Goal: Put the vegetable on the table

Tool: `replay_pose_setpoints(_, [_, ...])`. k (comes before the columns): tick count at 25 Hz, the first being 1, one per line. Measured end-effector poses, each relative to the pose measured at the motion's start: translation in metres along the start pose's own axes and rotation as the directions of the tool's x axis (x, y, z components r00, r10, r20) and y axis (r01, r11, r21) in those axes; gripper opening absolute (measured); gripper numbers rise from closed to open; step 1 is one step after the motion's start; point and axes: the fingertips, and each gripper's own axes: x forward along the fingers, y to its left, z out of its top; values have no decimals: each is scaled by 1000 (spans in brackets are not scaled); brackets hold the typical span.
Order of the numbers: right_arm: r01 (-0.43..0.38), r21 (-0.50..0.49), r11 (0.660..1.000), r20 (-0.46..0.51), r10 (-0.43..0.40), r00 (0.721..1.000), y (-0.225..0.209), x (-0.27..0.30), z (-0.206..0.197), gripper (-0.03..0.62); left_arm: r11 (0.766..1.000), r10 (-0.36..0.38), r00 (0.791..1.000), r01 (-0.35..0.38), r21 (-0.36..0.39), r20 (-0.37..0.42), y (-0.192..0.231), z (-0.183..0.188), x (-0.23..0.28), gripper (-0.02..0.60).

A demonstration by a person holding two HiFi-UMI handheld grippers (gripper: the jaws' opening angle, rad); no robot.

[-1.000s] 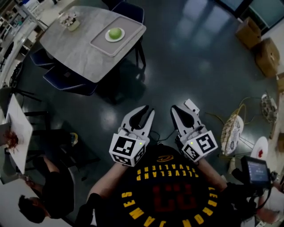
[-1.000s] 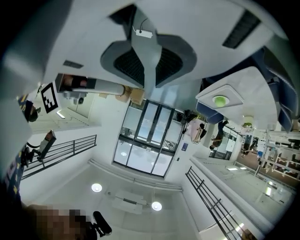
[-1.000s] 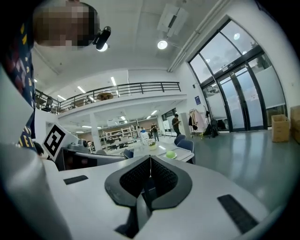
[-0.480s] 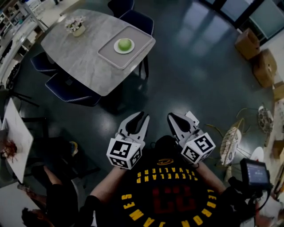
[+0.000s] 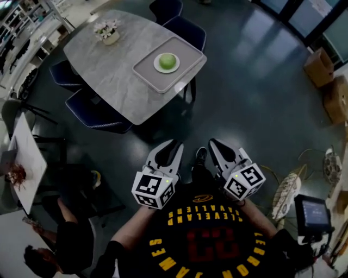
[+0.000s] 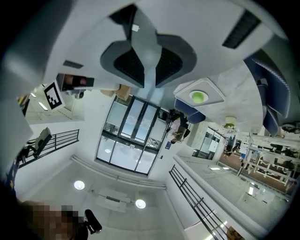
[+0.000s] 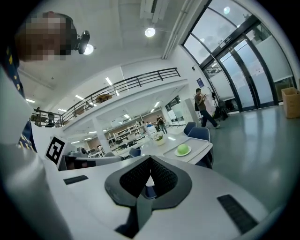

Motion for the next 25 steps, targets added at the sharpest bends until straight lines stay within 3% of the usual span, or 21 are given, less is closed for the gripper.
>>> replay_pose_setpoints(13, [-100,12,995,6,100,995,-125,52,77,5,995,92,995,-93,25,41,-3,55,136,78])
replay_pose_setpoints(25, [-155,59,986,-13,156,988,-196,71,103,5,982,190,980,-190,7,61,-7,69,194,78])
